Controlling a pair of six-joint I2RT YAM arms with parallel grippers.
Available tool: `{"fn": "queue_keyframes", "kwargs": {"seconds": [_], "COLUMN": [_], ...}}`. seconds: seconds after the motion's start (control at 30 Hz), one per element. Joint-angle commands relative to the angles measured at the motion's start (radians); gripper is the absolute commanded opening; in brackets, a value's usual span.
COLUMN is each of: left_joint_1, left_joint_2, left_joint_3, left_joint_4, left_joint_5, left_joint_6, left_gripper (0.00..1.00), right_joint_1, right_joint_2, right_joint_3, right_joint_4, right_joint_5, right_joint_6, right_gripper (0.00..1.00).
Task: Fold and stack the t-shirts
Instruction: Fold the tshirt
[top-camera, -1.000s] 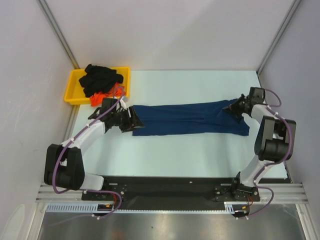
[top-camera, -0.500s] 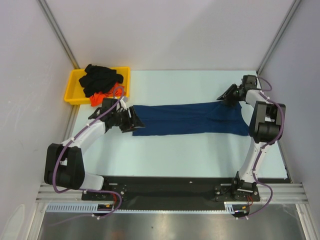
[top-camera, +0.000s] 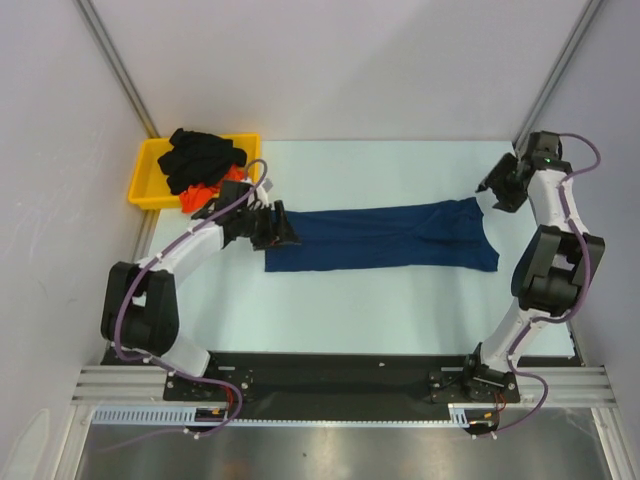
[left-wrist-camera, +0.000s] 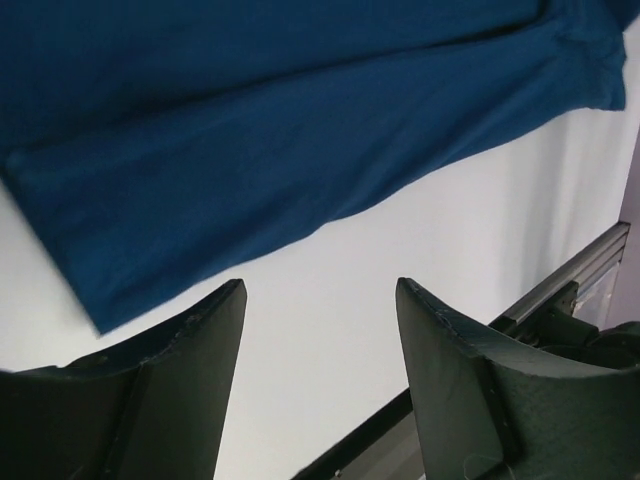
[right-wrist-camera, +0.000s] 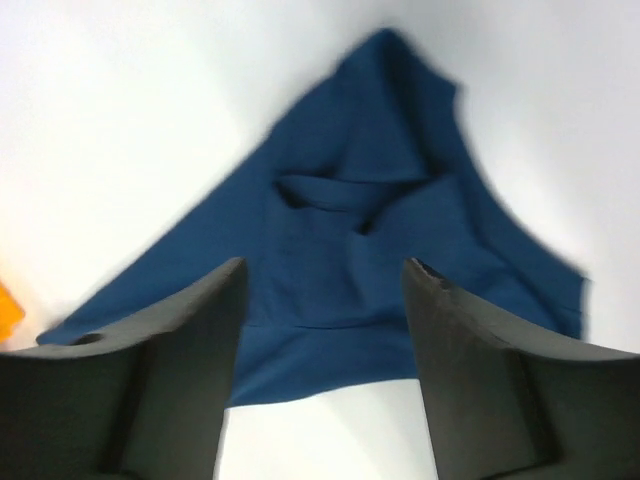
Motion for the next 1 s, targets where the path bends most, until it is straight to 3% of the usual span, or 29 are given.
{"fn": "queue_keyframes", "kwargs": {"seconds": [0.0, 0.03, 0.17, 0.3, 0.5, 0.73, 0.97], "left_joint_1": [-0.081, -0.093, -0.179, -0.263, -0.363, -0.452, -0.480], "left_joint_2": [0.015, 0.023, 0.087, 0.152, 0.326, 0.515, 0.448], "left_joint_3": [0.113, 0.136, 0.209, 0.298, 0.445, 0.649, 0.601], "left_joint_4": [0.031, 0.052, 0.060, 0.087, 0.294, 0.379, 0.318], "left_joint_5": [-0.017, -0.016, -0.039, -0.062, -0.136, -0.192, -0.185], "left_joint_6": [0.067, 0.061, 0.047, 0.081, 0.041, -0.023, -0.036], "left_gripper": [0.68, 0.68, 0.61, 0.61, 0.63, 0.52, 0.50], "right_joint_1": [-0.063, -0.074, -0.088, -0.103, -0.095, -0.091, -0.086], "right_joint_2": [-0.012, -0.010, 0.000, 0.037, 0.059, 0.092, 0.114], "right_joint_3": [-0.060, -0.071, -0.113, -0.115, -0.169, -0.201, -0.181], "right_joint_4": [-0.073, -0.066, -0.027, 0.004, 0.090, 0.180, 0.197], "right_joint_5": [0.070, 0.070, 0.052, 0.024, -0.031, -0.100, -0.085], "right_joint_6": [-0.054, -0.066, -0.094, -0.105, -0.106, -0.121, -0.152], "right_gripper": [0.64, 0.56, 0.46, 0.49, 0.54, 0.52, 0.48]}}
